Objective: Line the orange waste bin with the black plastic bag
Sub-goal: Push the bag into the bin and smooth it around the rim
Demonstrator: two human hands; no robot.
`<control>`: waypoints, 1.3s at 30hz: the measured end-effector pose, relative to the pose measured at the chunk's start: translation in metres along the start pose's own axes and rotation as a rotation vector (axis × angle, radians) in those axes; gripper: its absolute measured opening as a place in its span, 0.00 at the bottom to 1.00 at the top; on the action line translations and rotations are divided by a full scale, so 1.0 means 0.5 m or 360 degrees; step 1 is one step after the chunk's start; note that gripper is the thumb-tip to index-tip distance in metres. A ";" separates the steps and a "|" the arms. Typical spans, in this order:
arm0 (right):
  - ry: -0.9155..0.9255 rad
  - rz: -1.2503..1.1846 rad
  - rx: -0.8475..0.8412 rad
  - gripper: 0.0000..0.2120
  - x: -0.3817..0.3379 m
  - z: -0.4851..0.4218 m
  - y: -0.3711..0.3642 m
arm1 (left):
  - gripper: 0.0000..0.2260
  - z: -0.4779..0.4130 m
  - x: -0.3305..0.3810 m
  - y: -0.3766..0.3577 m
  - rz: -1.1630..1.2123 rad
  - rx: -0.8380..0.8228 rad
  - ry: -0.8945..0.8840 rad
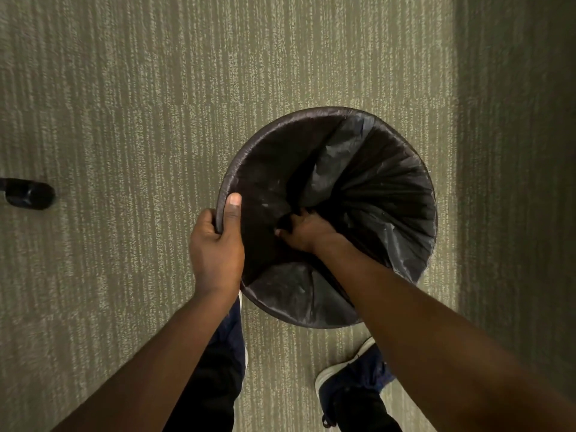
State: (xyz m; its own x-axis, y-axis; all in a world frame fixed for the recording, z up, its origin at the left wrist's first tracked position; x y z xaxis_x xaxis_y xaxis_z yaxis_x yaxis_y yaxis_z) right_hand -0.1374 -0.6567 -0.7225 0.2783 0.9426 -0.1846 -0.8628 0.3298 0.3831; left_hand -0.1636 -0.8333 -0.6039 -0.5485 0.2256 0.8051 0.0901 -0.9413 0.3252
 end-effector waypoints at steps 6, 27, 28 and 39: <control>0.0045 0.0450 0.0650 0.32 0.022 0.197 0.081 | 0.26 0.005 0.011 0.003 -0.0066 0.0021 -0.0010; -0.0133 -0.0646 0.1524 0.41 0.222 0.394 0.052 | 0.26 0.004 -0.002 0.004 0.0003 0.0069 0.0172; -0.0193 -0.1038 0.1467 0.42 0.237 0.385 0.042 | 0.26 0.005 -0.003 0.003 0.0023 0.0062 0.0188; -0.0742 -0.2472 0.0851 0.03 0.261 0.370 0.010 | 0.13 0.126 0.034 0.008 0.0430 -0.0303 0.0293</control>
State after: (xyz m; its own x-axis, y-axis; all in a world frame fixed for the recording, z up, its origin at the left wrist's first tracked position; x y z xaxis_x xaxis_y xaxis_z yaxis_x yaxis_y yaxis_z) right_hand -0.0273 -0.5223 -0.5772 0.8318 -0.3556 -0.4261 0.5184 0.7720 0.3678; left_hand -0.1202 -0.8175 -0.5574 -0.6679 -0.0698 0.7410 0.1056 -0.9944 0.0015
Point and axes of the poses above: each hand's wrist, its own z-axis away from the middle knuckle, its own y-axis out of the back of the hand, x = y × z, the point moved 6 cm from there along -z, towards the middle knuckle, and after that the axes turned 7 degrees about z, right-handed, at the moved point
